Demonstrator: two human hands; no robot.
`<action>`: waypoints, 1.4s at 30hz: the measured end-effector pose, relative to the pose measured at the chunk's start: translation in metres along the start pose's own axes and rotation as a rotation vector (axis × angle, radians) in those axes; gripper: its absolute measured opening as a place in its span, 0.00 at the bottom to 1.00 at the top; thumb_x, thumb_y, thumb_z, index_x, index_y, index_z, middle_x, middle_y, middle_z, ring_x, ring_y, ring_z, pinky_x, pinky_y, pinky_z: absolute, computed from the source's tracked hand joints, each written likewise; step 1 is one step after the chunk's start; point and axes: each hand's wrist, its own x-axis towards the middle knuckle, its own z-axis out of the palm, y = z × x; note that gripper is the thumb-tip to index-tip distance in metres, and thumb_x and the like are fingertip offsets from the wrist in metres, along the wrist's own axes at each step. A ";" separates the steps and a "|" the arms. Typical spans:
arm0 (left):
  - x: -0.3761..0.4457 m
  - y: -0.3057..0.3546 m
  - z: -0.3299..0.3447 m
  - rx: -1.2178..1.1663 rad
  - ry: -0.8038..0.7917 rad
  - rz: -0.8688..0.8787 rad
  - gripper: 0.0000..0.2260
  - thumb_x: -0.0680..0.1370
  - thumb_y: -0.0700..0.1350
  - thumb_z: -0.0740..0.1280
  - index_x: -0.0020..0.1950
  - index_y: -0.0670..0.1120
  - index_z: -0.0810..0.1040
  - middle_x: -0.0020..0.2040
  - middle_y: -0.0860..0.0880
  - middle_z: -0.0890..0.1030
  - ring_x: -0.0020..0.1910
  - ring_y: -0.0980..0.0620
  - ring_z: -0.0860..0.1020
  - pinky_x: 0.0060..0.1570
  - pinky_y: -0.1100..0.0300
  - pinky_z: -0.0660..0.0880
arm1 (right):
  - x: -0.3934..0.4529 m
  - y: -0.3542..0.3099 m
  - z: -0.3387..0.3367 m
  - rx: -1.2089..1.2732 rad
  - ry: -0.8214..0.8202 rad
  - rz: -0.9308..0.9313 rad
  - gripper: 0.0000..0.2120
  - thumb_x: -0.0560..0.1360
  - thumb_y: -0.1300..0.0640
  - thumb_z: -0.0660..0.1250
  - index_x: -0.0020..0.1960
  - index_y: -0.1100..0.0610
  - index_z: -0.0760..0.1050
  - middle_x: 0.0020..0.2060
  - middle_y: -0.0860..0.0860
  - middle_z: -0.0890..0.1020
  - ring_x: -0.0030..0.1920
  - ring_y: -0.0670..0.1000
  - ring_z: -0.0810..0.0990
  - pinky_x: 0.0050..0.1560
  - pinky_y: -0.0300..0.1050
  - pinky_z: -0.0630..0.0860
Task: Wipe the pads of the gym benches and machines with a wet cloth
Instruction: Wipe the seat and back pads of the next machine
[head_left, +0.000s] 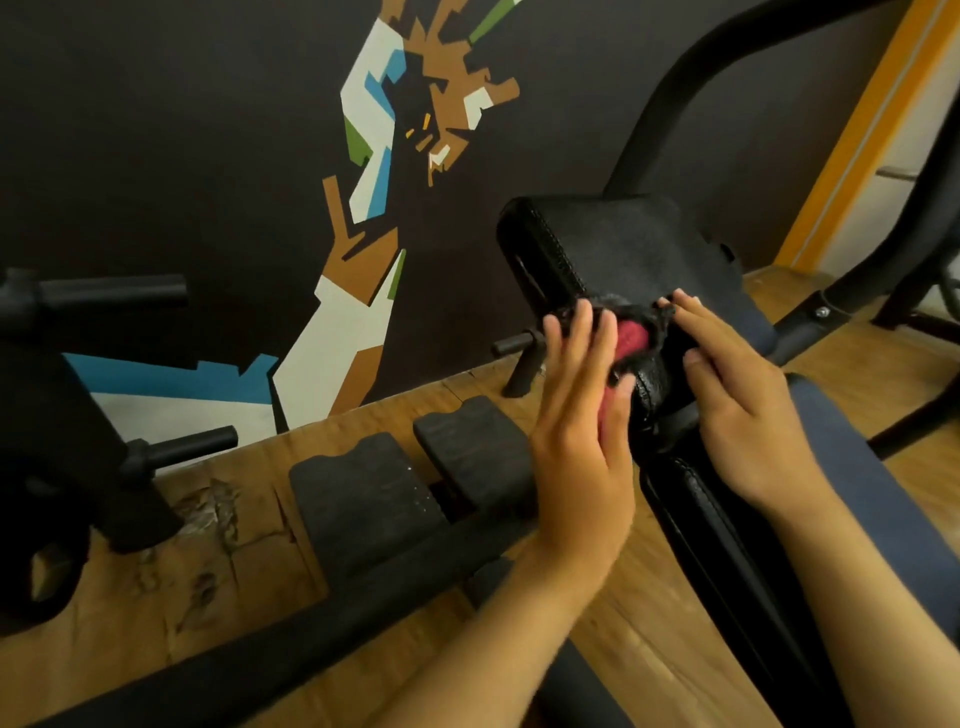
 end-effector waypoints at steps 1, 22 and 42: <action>0.000 -0.004 -0.004 0.003 -0.045 0.031 0.21 0.86 0.46 0.58 0.78 0.42 0.68 0.81 0.47 0.64 0.83 0.50 0.55 0.79 0.56 0.60 | 0.000 0.000 0.000 -0.005 -0.005 0.003 0.21 0.85 0.63 0.57 0.77 0.53 0.69 0.77 0.44 0.68 0.79 0.41 0.60 0.80 0.52 0.59; 0.102 -0.023 -0.005 0.081 0.079 0.015 0.15 0.86 0.42 0.61 0.71 0.43 0.78 0.78 0.46 0.70 0.82 0.45 0.56 0.71 0.76 0.57 | 0.003 0.012 -0.015 -0.316 -0.024 -0.062 0.21 0.85 0.43 0.51 0.77 0.41 0.65 0.75 0.41 0.68 0.76 0.45 0.64 0.74 0.64 0.64; 0.034 -0.015 -0.002 -0.012 -0.033 0.029 0.15 0.86 0.42 0.58 0.72 0.49 0.75 0.81 0.50 0.64 0.83 0.50 0.52 0.78 0.63 0.55 | -0.001 0.017 -0.012 -0.301 -0.074 -0.039 0.24 0.86 0.43 0.46 0.80 0.42 0.59 0.78 0.41 0.62 0.79 0.42 0.57 0.78 0.57 0.58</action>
